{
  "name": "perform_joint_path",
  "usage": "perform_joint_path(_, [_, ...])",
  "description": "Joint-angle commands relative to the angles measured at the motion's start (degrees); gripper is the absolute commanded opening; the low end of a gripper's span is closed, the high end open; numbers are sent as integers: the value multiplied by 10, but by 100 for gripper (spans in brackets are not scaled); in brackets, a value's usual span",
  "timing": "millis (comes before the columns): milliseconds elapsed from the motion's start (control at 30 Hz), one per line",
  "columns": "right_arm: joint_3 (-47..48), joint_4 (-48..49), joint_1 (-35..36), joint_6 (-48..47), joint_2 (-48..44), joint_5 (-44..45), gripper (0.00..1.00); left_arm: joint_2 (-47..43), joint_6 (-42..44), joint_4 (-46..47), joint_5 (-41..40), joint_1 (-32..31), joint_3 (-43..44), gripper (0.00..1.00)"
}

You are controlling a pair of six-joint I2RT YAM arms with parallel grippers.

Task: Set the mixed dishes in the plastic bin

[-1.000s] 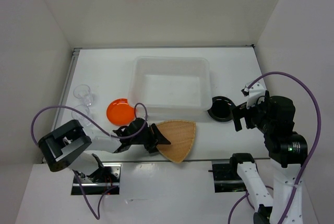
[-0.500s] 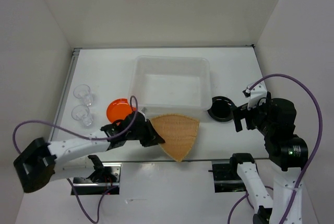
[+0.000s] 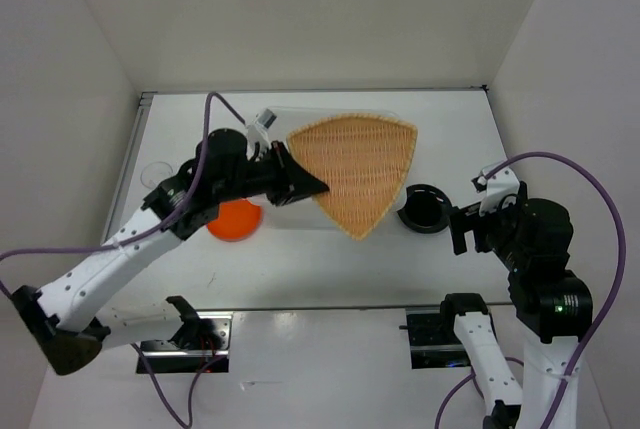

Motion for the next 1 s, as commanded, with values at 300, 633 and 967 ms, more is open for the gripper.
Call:
perform_joint_path(300, [-22, 59, 4, 66, -53, 88, 98, 340, -30, 144, -58, 133, 149, 0])
perform_joint_path(633, [-27, 64, 4, 83, -81, 113, 98, 459, -41, 145, -71, 127, 195, 0])
perform_joint_path(967, [-27, 69, 4, 83, -86, 118, 98, 506, -55, 196, -100, 102, 107, 0])
